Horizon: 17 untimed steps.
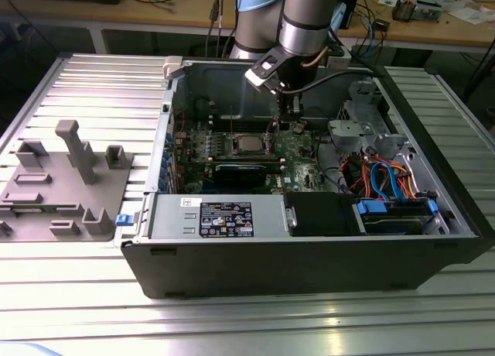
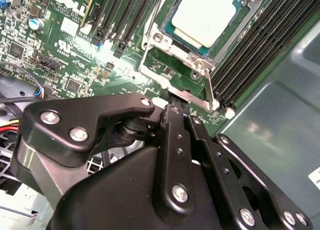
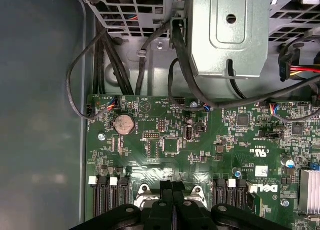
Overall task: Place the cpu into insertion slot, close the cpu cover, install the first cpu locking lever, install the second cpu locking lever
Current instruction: 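Close the cpu cover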
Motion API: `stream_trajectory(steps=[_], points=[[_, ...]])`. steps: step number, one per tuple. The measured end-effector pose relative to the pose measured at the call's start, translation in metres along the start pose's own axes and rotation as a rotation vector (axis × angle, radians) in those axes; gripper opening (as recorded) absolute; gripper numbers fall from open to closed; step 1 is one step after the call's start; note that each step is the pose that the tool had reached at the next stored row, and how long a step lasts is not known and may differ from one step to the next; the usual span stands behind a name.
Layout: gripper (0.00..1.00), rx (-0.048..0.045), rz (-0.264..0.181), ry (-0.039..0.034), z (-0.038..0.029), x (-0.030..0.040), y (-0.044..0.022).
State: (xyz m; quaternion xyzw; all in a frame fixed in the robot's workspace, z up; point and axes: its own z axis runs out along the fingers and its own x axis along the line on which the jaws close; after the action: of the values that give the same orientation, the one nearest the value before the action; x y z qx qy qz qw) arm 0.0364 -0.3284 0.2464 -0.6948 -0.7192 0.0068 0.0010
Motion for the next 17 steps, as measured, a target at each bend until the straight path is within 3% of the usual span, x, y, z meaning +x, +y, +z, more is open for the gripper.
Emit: stream_trajectory(steps=[17], points=[[0.11, 0.0, 0.0, 0.0, 0.0004, 0.0002, -0.0055]])
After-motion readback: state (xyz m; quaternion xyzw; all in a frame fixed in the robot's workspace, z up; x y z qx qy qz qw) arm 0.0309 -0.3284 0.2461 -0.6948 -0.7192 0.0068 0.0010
